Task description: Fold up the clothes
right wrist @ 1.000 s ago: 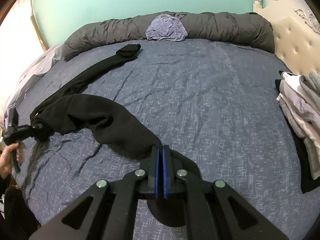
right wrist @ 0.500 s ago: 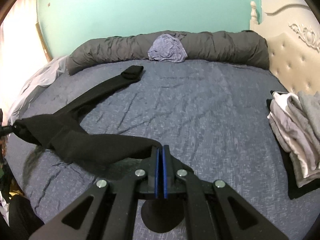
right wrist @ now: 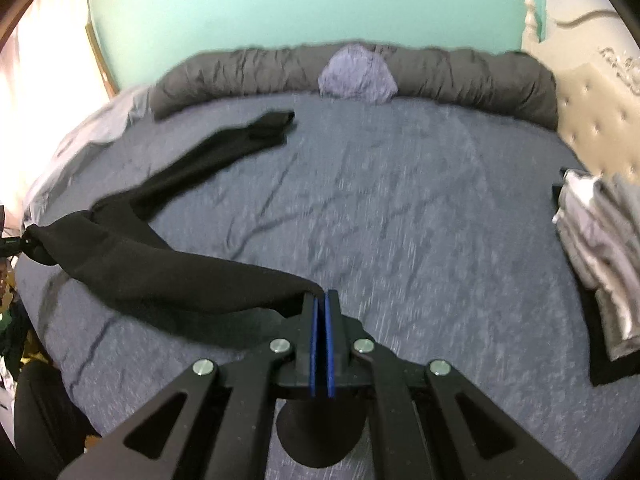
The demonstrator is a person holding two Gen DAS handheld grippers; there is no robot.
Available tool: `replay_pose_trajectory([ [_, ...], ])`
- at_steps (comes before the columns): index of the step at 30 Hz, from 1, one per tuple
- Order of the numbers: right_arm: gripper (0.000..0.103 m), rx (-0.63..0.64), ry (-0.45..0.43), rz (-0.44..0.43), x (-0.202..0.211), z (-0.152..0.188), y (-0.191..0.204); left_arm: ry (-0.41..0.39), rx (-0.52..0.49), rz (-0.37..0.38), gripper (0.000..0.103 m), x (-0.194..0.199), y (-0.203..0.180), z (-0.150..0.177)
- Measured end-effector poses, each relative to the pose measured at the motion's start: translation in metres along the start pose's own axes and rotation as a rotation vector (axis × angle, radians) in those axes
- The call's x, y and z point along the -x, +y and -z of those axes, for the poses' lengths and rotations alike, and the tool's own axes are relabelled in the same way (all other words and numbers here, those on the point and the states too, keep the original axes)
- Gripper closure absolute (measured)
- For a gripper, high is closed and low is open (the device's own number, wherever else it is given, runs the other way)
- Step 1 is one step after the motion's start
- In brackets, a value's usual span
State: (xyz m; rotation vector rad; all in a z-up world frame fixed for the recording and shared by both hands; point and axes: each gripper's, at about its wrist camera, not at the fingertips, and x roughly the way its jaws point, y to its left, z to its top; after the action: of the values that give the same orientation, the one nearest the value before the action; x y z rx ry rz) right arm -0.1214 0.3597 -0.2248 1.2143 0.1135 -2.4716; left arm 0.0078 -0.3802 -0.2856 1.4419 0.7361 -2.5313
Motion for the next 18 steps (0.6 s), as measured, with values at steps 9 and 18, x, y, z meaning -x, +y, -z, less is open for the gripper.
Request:
replay_pose_trajectory([
  [9, 0.100, 0.041, 0.098, -0.020, -0.027, 0.018, 0.011, 0.061, 0.034, 0.032, 0.086, 0.000, 0.008, 0.031],
  [18, 0.099, 0.054, 0.193, -0.070, -0.041, 0.028, 0.011, -0.038, 0.010, -0.018, 0.085, 0.049, 0.016, 0.025],
])
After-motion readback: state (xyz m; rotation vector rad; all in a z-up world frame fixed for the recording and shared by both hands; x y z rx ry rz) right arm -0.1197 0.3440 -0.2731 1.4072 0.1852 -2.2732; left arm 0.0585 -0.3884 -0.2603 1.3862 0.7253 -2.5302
